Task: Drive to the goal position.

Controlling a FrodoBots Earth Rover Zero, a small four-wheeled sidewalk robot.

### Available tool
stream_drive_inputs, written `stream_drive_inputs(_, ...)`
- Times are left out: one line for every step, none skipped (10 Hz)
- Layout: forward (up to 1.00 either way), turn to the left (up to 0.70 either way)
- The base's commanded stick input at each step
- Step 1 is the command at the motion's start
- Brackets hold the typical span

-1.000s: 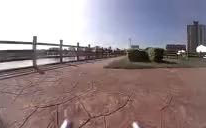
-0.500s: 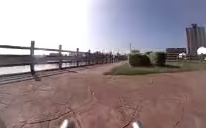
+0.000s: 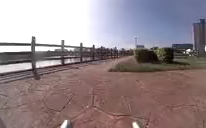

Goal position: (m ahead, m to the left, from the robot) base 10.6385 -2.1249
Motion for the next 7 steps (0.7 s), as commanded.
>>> stream_drive_inputs(0.5,0.5)
stream_drive_inputs(0.5,0.5)
stream_drive_inputs(0.5,0.26)
stream_drive_inputs(0.5,0.0)
stream_drive_inputs(0.5,0.02)
stream_drive_inputs(0.5,0.0)
stream_drive_inputs(0.5,0.0)
